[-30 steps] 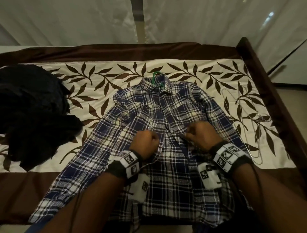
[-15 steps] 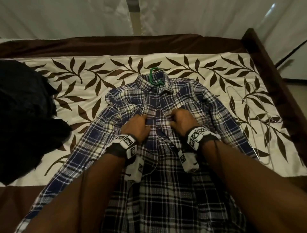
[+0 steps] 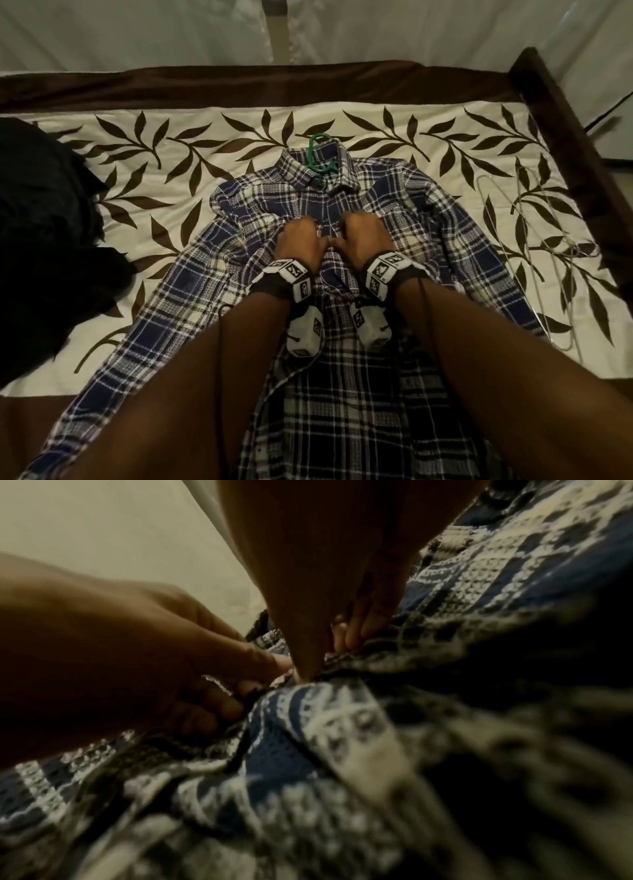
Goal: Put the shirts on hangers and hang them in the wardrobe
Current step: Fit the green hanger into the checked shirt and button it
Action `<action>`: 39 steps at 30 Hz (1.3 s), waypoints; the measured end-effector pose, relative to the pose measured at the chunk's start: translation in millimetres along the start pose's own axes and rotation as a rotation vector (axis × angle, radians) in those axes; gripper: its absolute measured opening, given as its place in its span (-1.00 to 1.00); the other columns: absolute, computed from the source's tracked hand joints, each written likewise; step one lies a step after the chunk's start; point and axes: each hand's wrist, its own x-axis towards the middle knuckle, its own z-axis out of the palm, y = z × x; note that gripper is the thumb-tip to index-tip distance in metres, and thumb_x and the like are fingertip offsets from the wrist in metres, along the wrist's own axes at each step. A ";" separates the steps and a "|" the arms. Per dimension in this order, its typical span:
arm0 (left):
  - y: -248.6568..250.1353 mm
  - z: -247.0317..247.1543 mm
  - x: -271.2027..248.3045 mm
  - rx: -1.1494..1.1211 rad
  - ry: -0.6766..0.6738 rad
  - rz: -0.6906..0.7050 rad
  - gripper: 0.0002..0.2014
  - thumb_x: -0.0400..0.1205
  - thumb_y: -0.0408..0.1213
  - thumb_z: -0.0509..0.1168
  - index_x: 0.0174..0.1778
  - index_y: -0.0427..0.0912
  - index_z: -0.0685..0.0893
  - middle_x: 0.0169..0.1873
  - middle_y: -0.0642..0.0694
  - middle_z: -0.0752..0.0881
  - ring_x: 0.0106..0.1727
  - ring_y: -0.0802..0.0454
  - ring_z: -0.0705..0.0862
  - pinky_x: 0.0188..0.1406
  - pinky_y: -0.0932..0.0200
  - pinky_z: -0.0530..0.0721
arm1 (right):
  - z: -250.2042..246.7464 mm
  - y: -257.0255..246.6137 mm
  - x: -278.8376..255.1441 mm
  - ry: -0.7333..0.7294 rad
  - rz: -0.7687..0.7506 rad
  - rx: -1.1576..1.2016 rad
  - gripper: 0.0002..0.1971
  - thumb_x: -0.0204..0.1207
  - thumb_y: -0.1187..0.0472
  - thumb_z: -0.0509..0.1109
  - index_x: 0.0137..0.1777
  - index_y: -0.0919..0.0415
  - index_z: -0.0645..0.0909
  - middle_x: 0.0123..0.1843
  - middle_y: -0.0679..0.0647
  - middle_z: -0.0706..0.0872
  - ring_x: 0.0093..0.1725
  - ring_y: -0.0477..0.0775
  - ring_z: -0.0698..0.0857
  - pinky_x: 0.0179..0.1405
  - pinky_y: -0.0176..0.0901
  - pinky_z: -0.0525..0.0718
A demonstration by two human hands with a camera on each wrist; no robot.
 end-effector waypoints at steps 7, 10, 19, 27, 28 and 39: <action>-17.4 -2.2 1.8 -0.133 -0.011 0.009 -0.84 0.54 -0.38 0.48 0.02 -0.18 0.77 -0.04 -0.16 0.79 -0.01 -0.14 0.76 0.05 0.03 0.74 | -15.5 28.8 6.1 0.102 0.199 0.414 -0.87 0.58 0.24 0.40 -0.14 0.23 0.74 -0.34 0.06 0.70 -0.43 -0.10 0.59 -0.51 -0.39 0.44; -22.5 -3.3 -9.9 -0.230 -0.012 0.048 -0.74 0.48 -0.26 0.59 0.06 -0.21 0.80 -0.12 -0.11 0.81 -0.12 -0.06 0.77 0.02 -0.01 0.79 | -19.7 39.9 3.2 0.148 0.189 0.542 -0.82 0.58 0.23 0.43 -0.23 0.28 0.73 -0.38 0.06 0.67 -0.40 -0.06 0.57 -0.41 -0.29 0.44; -8.4 1.1 -10.3 -0.093 0.069 0.165 -0.78 0.73 -0.24 0.26 -0.07 -0.20 0.81 -0.12 -0.14 0.79 -0.11 -0.06 0.73 0.04 -0.06 0.75 | -12.1 41.5 -3.1 0.235 0.140 0.484 -0.87 0.56 0.20 0.50 -0.02 0.26 0.78 -0.21 0.07 0.75 -0.22 0.02 0.65 -0.11 -0.29 0.47; 5.4 6.9 12.1 -0.082 0.054 0.018 -0.88 0.68 -0.25 0.35 -0.05 -0.19 0.76 -0.08 -0.16 0.77 -0.05 -0.15 0.73 0.03 -0.10 0.77 | -0.2 39.3 2.7 0.194 0.190 0.687 -0.88 0.59 0.24 0.47 -0.07 0.33 0.70 -0.30 0.10 0.61 -0.28 0.03 0.55 -0.26 -0.23 0.45; 5.4 8.3 13.0 -0.080 0.065 -0.003 -0.88 0.68 -0.23 0.36 -0.03 -0.19 0.75 -0.07 -0.16 0.76 -0.04 -0.17 0.73 0.03 -0.11 0.77 | 1.7 41.3 2.7 0.209 0.186 0.693 -0.83 0.59 0.22 0.46 -0.18 0.29 0.66 -0.33 0.12 0.59 -0.32 0.03 0.52 -0.33 -0.24 0.43; 5.5 0.7 15.9 -0.148 -0.015 -0.029 -0.81 0.68 -0.32 0.22 -0.15 -0.18 0.73 -0.21 -0.13 0.77 -0.18 -0.11 0.74 -0.05 -0.08 0.80 | -5.1 43.5 9.9 0.194 0.242 0.703 -0.86 0.51 0.28 0.50 -0.25 0.16 0.64 -0.36 0.05 0.67 -0.34 0.03 0.61 -0.22 -0.20 0.54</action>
